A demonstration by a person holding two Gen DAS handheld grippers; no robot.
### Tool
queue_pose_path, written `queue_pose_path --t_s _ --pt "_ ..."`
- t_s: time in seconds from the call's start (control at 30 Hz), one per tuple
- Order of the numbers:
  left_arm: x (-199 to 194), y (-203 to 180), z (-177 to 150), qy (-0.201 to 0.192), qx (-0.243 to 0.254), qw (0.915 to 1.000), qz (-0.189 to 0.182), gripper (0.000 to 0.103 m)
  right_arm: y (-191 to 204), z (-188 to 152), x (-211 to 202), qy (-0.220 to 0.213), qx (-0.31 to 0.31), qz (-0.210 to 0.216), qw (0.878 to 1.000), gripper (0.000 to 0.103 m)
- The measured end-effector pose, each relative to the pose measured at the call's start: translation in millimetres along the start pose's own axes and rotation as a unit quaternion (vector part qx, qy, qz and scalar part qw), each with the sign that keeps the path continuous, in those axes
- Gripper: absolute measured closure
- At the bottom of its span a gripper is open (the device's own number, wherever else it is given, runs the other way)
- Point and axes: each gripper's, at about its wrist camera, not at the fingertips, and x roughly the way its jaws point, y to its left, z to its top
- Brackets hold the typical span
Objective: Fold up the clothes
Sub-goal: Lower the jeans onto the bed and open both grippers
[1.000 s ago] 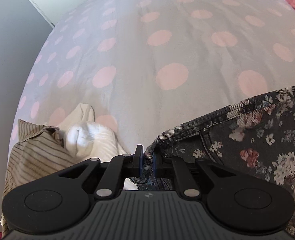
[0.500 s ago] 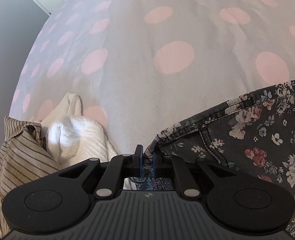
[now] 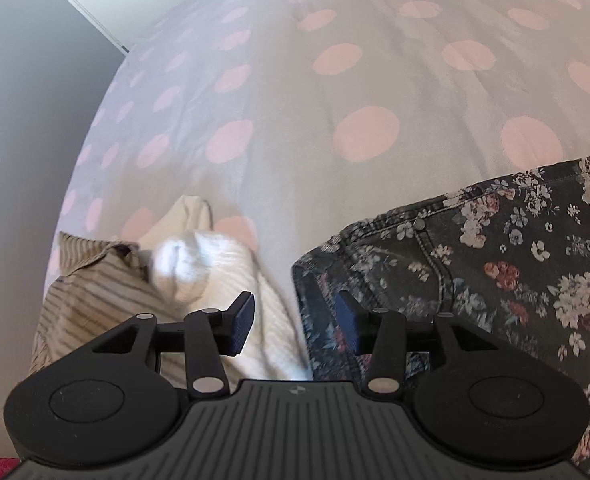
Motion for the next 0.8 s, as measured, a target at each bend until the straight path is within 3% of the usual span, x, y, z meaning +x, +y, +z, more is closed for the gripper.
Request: queue_pose_path --t_s 0.13,0.17,0.27,0.47,0.53,0.6,0.8 --pt "-10.5 13.4 -25.1 0.008 -0.017 0.9998 -0.005 0.06 0.3 9.5 -13.5 -0.037 -0.024 -0.023 0.999 0.09" --pt "-12.5 17.0 -32.7 0.013 -0.024 0.9996 -0.011 0.06 -0.2 11.3 -15.7 -0.044 -0.029 -0.033 0.998 0.103" --pt "-20.9 26.5 -59.2 0.023 -0.044 0.9983 -0.03 0.059 -9.2 12.6 -18.3 -0.046 -0.022 -0.058 0.997 0.103" --pt "-38.4 35.5 -109.0 0.038 -0.063 0.9937 -0.084 0.054 -35.2 1.9 -34.5 -0.017 0.007 -0.04 0.999 0.096" --pt "-43.8 31.8 -124.0 0.044 -0.067 0.9916 -0.101 0.053 -41.9 -7.7 -41.6 -0.006 0.013 -0.034 0.999 0.089" --pt "-48.8 27.3 -139.1 0.048 -0.067 0.9896 -0.118 0.05 -49.1 -22.7 -50.4 0.004 0.013 -0.028 1.0 0.074" --pt "-51.2 10.9 -181.8 0.066 -0.042 0.985 -0.153 0.044 -74.8 -69.4 -74.4 0.041 0.027 -0.032 0.998 0.073"
